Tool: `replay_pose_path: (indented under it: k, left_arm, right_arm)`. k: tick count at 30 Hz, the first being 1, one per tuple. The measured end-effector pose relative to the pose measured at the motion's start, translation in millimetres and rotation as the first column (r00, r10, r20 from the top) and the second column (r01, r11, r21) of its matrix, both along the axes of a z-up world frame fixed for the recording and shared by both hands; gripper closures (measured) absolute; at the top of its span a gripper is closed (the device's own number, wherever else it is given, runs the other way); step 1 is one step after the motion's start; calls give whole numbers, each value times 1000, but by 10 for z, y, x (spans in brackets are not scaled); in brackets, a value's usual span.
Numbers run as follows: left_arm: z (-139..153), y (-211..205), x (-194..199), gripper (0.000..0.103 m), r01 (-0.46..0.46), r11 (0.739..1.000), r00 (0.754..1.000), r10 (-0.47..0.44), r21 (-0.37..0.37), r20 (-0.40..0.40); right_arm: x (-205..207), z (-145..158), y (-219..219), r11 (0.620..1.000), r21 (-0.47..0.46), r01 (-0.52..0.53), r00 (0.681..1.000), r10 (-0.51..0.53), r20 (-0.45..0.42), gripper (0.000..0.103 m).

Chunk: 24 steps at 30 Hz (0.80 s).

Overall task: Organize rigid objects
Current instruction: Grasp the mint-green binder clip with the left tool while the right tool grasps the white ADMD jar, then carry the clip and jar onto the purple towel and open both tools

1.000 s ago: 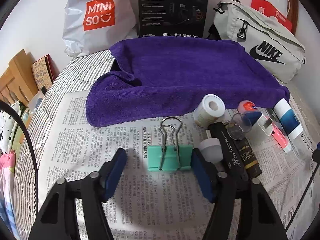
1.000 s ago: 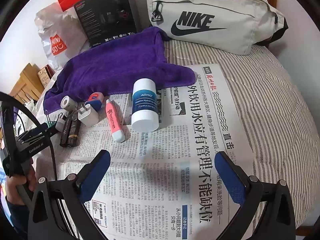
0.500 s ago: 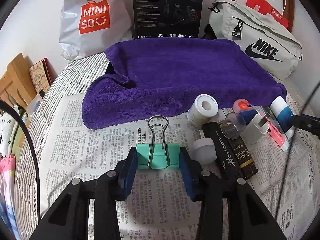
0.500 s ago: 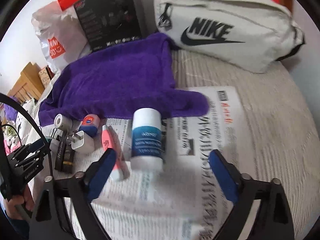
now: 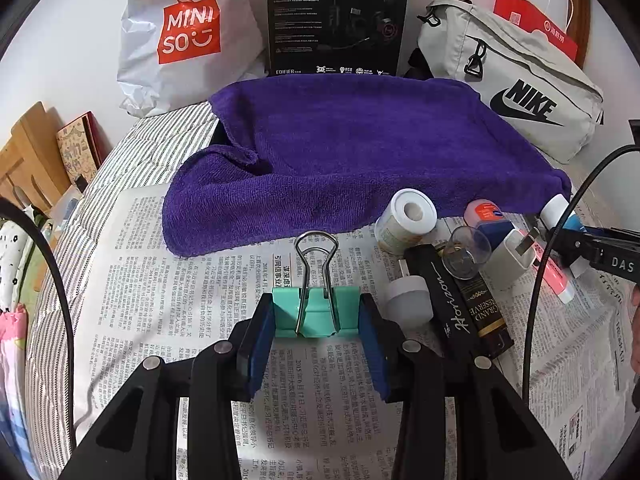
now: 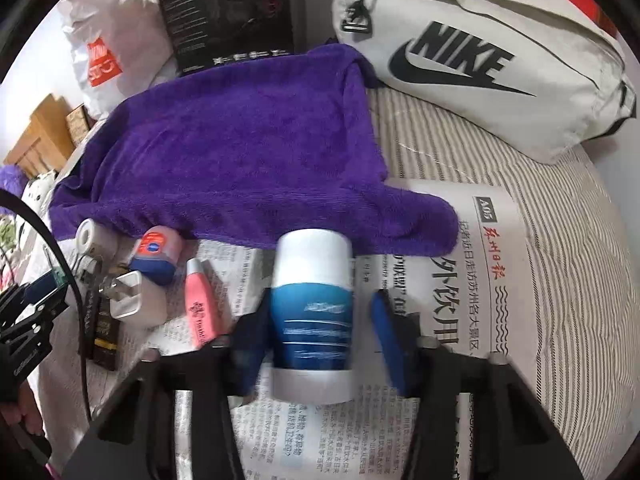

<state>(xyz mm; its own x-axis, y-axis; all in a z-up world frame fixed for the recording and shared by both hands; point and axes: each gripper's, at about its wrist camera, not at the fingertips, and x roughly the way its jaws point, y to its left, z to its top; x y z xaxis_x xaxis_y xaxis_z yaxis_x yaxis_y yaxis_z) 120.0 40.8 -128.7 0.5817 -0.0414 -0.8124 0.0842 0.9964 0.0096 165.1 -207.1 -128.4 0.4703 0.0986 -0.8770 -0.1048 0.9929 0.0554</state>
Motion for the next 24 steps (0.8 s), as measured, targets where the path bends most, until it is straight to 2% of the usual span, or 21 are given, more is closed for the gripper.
replay_pose_path:
  k: [9,13,24]
  left_arm:
    - [0,45,-18,64,5,1000,1000,-5,-18,3]
    - [20,112,-26,64,-14,1000,1000,14,-2,-3]
    - [198,237,-104,64,-27,999,1000,27,-32,14]
  right_arm:
    - [-150,14,-37,1000,3,0,1000,0,-6,67]
    - [-230,61,-67,1000,9,0,1000,0,4,67]
    - [-385,180,-101,999,41,-17,999,16,31,67]
